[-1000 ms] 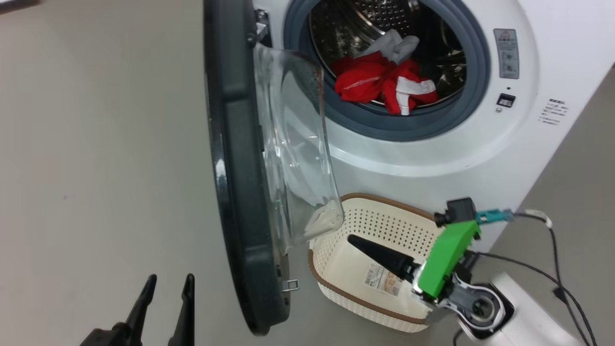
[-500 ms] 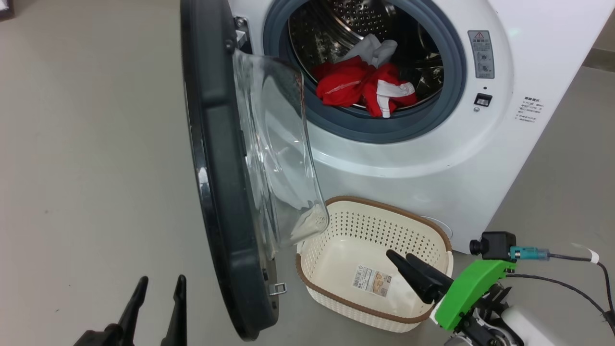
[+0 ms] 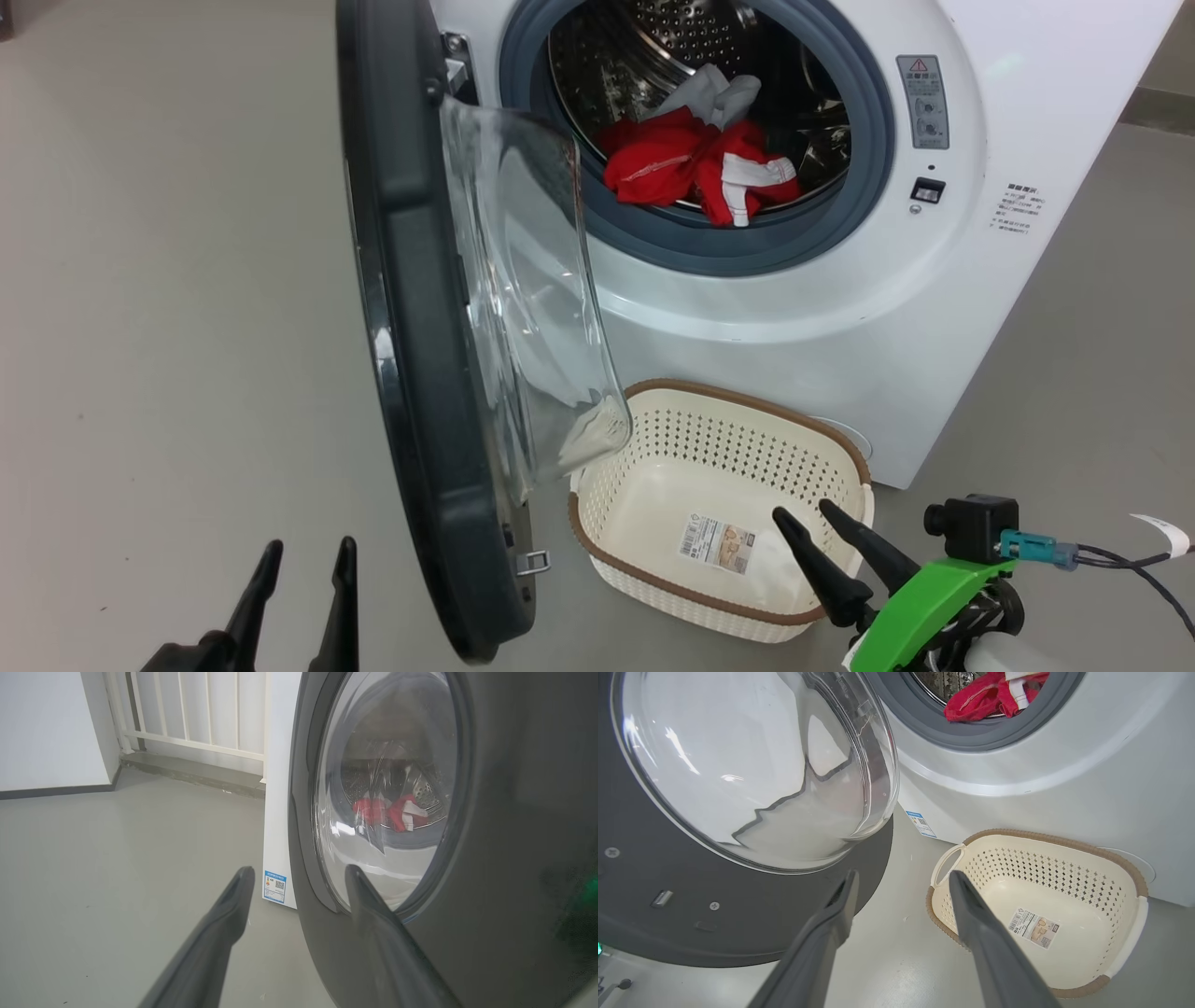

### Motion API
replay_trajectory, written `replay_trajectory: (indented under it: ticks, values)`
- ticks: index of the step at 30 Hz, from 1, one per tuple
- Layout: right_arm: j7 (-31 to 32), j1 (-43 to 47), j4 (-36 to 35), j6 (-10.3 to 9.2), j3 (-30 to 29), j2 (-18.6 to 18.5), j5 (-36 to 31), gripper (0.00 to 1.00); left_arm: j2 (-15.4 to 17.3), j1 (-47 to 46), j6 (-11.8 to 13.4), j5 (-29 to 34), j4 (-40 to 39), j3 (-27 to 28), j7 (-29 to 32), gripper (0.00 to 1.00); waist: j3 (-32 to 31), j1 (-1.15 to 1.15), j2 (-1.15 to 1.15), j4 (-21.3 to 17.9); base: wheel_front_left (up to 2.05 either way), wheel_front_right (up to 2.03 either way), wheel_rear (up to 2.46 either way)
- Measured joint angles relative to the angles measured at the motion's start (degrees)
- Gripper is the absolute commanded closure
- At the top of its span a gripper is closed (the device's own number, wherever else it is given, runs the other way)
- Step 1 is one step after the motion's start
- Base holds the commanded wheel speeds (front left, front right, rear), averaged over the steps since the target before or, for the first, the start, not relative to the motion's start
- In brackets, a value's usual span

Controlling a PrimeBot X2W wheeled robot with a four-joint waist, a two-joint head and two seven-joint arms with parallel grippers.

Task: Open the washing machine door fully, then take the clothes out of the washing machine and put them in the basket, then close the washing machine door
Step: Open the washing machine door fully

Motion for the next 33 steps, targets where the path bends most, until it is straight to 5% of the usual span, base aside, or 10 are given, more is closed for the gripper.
replay_trajectory:
  ticks: [10, 23, 33]
  values:
    - [-0.5, 1.9, -1.1, 0.00, -9.1, 1.5, -14.5, 0.00, 0.0, 0.0, 0.0, 0.0, 0.1, 0.2, 0.0, 0.00, 0.3, 0.00, 0.00, -0.1, 0.00, 0.00, 0.00]
    - [-0.6, 10.8, -10.4, 0.01, -27.2, 9.2, -38.8, 0.00, 0.0, 0.0, 0.0, 0.0, 0.1, 0.4, 0.0, 0.00, 0.5, 0.00, 0.00, 0.1, 0.00, 0.00, 0.00]
    - [-0.8, 13.5, -14.0, 0.01, -31.6, 12.0, -45.3, 0.00, 0.0, 0.0, 0.0, 0.0, 0.1, 0.3, 0.0, 0.00, 0.2, 0.00, 0.00, 0.3, 0.00, 0.00, 0.00]
